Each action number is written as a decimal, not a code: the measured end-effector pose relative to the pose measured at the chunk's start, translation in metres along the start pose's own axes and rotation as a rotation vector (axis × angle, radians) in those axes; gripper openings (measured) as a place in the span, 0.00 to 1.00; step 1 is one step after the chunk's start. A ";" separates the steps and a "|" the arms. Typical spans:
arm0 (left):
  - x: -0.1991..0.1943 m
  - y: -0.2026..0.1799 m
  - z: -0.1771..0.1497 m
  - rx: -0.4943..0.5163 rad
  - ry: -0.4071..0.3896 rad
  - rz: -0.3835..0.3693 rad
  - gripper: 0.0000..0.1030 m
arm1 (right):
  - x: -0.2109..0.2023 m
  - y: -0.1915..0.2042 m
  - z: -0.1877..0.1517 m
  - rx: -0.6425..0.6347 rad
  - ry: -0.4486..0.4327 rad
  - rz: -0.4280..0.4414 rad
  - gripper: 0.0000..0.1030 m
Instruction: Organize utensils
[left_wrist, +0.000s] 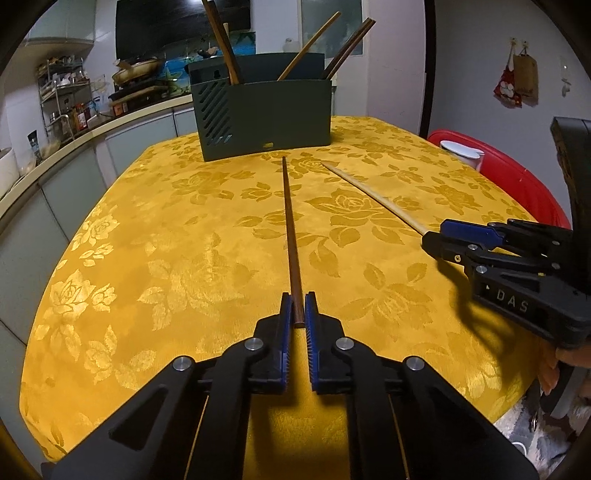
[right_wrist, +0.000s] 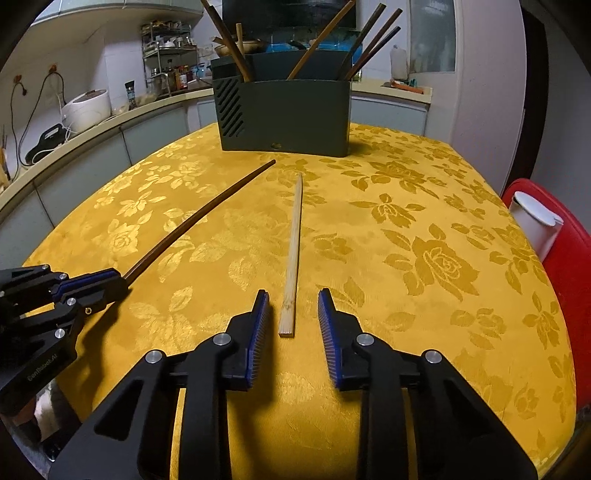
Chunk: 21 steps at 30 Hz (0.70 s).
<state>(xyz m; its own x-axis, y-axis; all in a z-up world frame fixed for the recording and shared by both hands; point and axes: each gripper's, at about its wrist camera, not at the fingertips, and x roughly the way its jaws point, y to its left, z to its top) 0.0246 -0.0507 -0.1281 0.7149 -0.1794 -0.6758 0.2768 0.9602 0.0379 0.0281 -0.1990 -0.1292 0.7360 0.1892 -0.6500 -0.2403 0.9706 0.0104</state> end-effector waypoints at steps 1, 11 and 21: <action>0.001 -0.001 0.001 -0.003 0.008 0.007 0.07 | 0.001 0.001 0.000 -0.002 -0.002 0.001 0.24; 0.003 -0.004 0.005 -0.005 0.033 0.035 0.07 | 0.001 0.006 0.001 -0.013 0.001 0.010 0.11; 0.003 0.002 0.006 -0.012 0.047 0.040 0.06 | -0.005 -0.004 0.007 0.039 0.018 0.042 0.08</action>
<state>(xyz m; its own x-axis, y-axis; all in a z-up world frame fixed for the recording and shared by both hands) 0.0318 -0.0506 -0.1256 0.6939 -0.1306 -0.7081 0.2408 0.9689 0.0572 0.0304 -0.2030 -0.1206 0.7146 0.2273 -0.6615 -0.2455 0.9671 0.0670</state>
